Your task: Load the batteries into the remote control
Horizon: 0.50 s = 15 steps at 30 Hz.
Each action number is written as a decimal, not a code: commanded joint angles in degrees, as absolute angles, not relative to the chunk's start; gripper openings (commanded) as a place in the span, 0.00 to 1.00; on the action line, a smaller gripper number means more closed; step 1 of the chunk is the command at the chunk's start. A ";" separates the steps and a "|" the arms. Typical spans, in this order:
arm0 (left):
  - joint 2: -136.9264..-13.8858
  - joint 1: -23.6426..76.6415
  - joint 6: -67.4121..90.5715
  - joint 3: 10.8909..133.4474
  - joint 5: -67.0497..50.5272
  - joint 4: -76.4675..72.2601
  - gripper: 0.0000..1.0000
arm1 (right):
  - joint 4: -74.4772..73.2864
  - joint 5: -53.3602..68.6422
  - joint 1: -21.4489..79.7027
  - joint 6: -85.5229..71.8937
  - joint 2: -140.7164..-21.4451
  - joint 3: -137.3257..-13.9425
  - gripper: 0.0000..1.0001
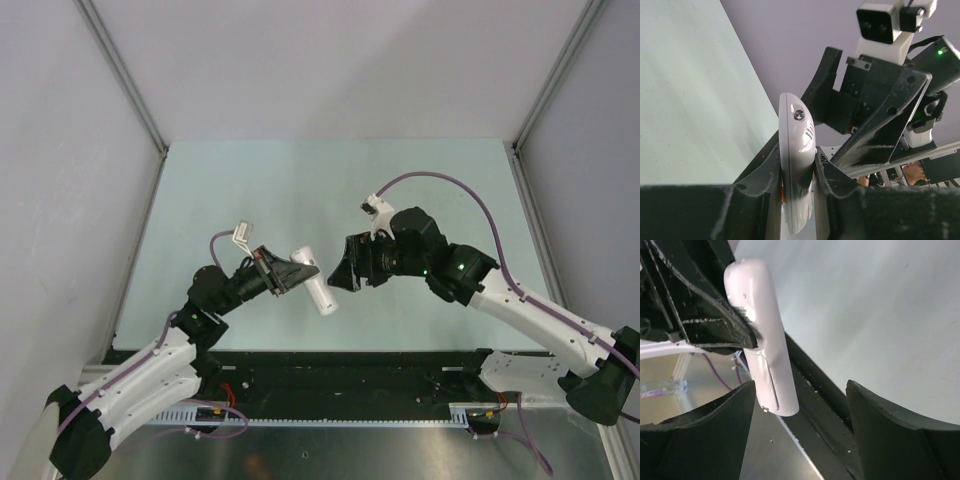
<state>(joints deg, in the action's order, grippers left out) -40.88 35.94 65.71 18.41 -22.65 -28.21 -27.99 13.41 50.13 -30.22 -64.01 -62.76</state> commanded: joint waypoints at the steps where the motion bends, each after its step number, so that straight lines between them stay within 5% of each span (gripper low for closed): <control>1: -40.96 35.42 67.24 19.77 -25.13 -31.64 0.00 | -18.73 24.16 49.92 -33.57 -62.23 -59.69 0.78; 15: -39.20 35.42 68.20 19.77 -25.58 -31.73 0.00 | -6.60 32.34 50.10 -38.67 -63.46 -53.88 0.79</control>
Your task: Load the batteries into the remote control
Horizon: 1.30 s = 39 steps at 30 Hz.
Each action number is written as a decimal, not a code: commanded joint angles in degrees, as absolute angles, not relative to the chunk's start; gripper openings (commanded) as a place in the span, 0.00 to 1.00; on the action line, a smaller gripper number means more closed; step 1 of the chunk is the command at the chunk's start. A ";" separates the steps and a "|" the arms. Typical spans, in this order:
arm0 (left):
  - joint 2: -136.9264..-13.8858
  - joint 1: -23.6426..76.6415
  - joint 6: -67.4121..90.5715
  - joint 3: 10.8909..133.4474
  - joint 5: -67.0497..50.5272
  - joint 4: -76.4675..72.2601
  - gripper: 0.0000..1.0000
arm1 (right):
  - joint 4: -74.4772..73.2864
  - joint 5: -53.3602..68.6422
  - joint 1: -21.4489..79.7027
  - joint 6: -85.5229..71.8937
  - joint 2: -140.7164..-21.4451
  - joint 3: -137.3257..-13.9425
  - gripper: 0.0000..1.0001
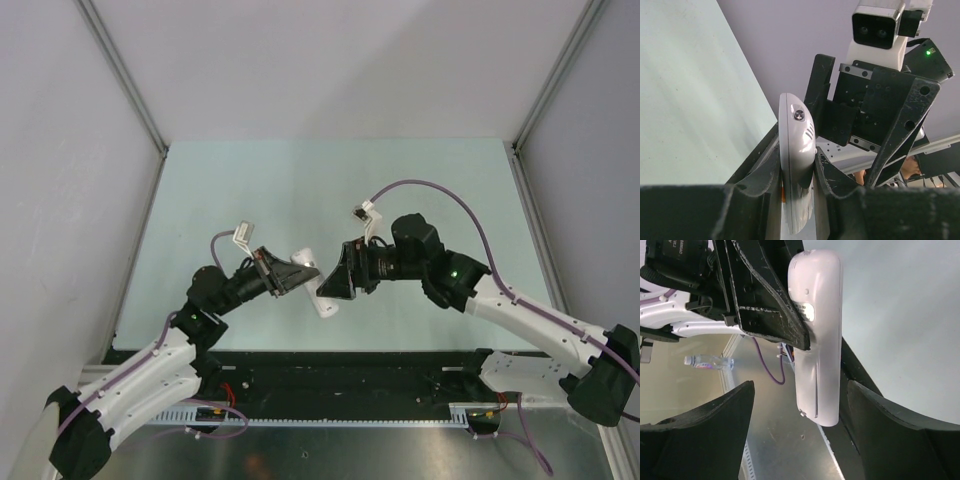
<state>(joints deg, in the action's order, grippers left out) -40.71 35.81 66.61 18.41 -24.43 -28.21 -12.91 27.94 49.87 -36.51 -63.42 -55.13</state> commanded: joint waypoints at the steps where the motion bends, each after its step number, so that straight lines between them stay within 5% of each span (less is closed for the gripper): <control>1: -39.03 35.42 68.46 19.95 -25.66 -31.73 0.00 | -5.55 32.69 50.10 -39.28 -63.81 -53.27 0.79; 10: -37.88 35.42 69.52 21.27 -26.37 -31.99 0.00 | -2.29 34.27 51.15 -40.08 -65.83 -52.03 0.77; 20: -36.39 35.51 70.66 21.53 -26.01 -32.87 0.00 | 2.81 37.52 51.07 -42.01 -66.80 -49.83 0.64; 34: -36.21 35.42 72.42 21.27 -27.07 -34.89 0.00 | 7.03 40.25 50.80 -43.50 -67.94 -48.34 0.25; 39: -36.12 35.42 72.95 21.27 -27.42 -35.95 0.00 | 8.00 40.25 50.98 -43.77 -68.12 -47.73 0.00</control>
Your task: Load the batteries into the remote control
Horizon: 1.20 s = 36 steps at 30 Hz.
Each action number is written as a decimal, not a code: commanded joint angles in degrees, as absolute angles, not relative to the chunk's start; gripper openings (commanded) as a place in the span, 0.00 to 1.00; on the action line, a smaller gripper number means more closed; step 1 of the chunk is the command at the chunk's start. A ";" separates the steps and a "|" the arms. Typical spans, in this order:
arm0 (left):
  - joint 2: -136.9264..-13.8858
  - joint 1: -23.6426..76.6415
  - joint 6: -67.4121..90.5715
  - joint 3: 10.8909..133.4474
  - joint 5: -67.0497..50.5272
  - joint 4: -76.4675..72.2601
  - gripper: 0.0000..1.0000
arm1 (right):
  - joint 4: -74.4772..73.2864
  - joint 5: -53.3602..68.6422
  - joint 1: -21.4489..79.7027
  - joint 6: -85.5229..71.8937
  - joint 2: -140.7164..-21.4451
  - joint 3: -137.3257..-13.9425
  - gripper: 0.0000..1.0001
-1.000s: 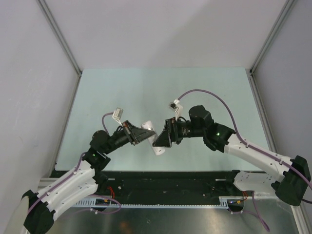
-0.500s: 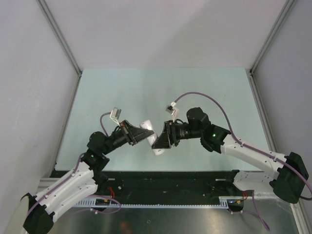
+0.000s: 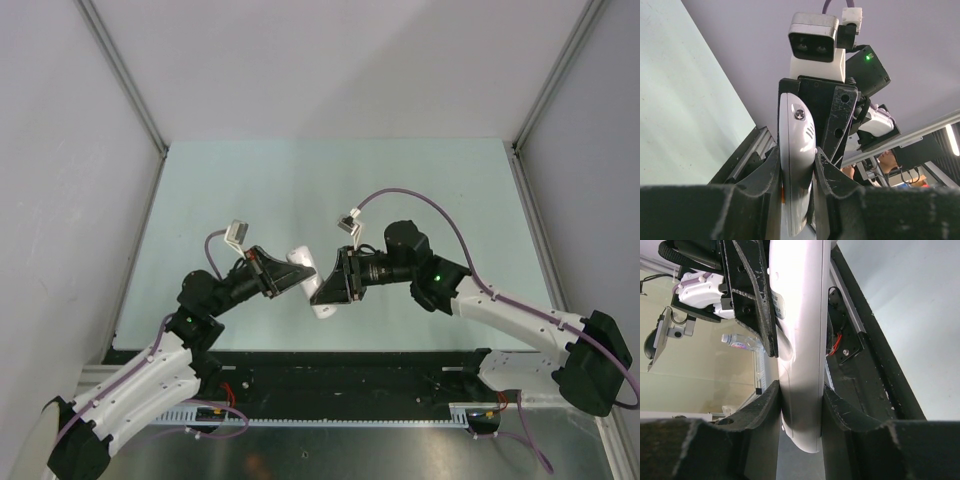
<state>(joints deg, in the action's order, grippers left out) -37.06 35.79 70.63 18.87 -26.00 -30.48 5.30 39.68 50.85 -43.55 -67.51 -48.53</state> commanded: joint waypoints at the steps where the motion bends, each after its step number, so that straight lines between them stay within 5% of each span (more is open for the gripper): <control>1: -36.12 35.42 72.95 21.18 -27.42 -36.03 0.00 | 8.17 40.17 51.06 -43.86 -68.12 -47.64 0.00; 6: -36.04 35.42 72.86 20.48 -27.25 -36.12 0.00 | 8.78 40.16 51.07 -44.55 -68.03 -47.55 0.01; 8: -36.04 35.42 72.77 20.04 -27.25 -36.21 0.00 | 9.40 41.04 50.63 -45.09 -68.03 -47.64 0.36; 9: -35.95 35.42 72.51 19.95 -27.16 -36.12 0.00 | 9.58 40.96 50.54 -45.44 -67.85 -47.64 0.44; 17: -36.21 35.42 71.98 18.90 -27.07 -36.12 0.00 | 9.84 40.43 49.13 -47.02 -66.45 -48.43 0.77; 26: -36.74 35.33 70.32 17.93 -26.72 -36.12 0.00 | 3.18 37.97 47.38 -42.99 -64.25 -52.11 0.90; 36: -36.91 35.33 69.96 20.04 -27.86 -36.12 0.00 | 0.44 40.25 48.86 -39.20 -64.42 -52.38 0.83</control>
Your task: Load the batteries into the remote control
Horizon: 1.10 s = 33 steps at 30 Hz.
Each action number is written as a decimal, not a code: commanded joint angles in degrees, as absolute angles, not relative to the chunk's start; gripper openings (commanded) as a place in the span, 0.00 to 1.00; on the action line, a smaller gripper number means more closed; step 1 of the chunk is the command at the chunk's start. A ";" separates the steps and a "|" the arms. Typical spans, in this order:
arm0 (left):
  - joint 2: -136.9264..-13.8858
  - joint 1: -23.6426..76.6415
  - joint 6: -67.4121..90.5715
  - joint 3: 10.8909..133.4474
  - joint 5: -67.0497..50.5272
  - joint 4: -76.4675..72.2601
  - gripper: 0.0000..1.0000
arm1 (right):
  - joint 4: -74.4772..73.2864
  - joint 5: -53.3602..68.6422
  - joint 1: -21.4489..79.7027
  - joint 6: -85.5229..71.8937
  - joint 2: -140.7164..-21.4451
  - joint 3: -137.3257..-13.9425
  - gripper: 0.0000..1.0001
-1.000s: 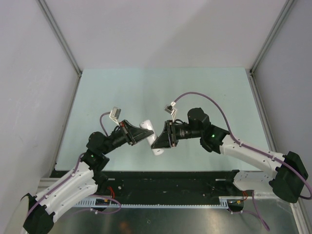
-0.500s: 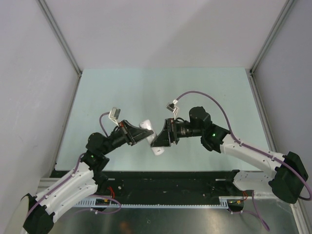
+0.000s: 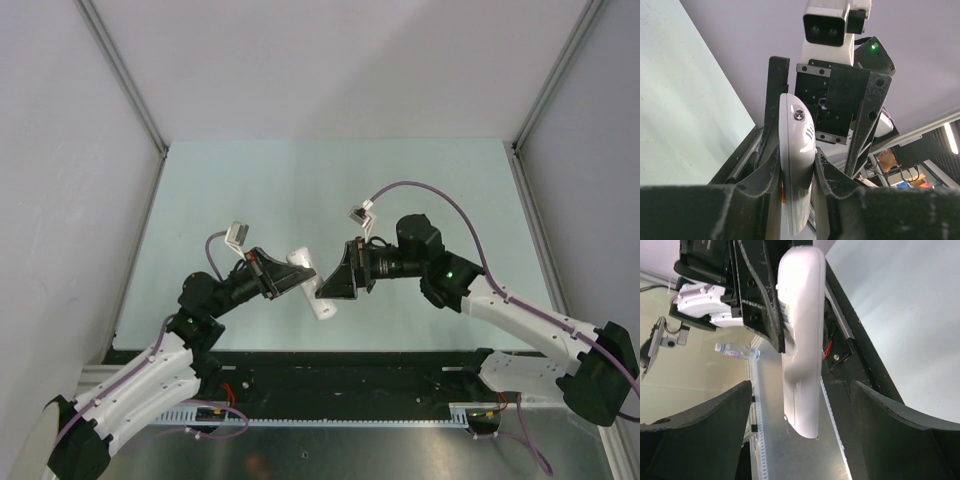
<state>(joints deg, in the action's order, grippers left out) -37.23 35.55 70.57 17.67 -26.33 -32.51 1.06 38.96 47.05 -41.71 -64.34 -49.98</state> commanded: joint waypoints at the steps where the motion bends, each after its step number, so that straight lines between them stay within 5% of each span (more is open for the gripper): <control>1: -36.83 35.33 70.05 20.13 -28.04 -36.12 0.00 | 0.79 40.43 49.30 -39.11 -65.64 -52.38 0.83; 4: -36.65 35.33 70.40 20.13 -28.13 -36.12 0.00 | 2.72 40.87 51.50 -39.29 -68.19 -52.38 0.80; 7: -35.86 35.33 70.58 20.21 -28.21 -36.12 0.00 | 3.34 40.96 52.29 -39.46 -69.60 -52.38 0.66; 16: -34.28 35.33 71.10 19.51 -28.13 -36.12 0.00 | 4.75 41.13 51.77 -39.99 -69.87 -52.38 0.00; 22: -34.19 35.33 70.75 19.07 -28.21 -36.12 0.00 | 3.96 40.87 52.03 -40.43 -70.49 -52.38 0.00; 23: -34.28 35.33 70.75 18.99 -28.21 -36.12 0.00 | 4.48 42.35 51.86 -40.78 -70.75 -52.38 0.07; 25: -34.37 35.33 70.58 18.81 -28.21 -36.12 0.00 | 5.18 43.07 51.68 -41.74 -71.02 -52.38 0.51; 28: -34.54 35.33 70.23 18.72 -28.30 -36.12 0.00 | 5.45 42.36 51.42 -42.18 -70.05 -52.38 0.83; 33: -34.72 35.33 69.96 18.37 -28.13 -36.12 0.00 | 5.89 43.59 50.45 -43.24 -69.61 -52.38 0.94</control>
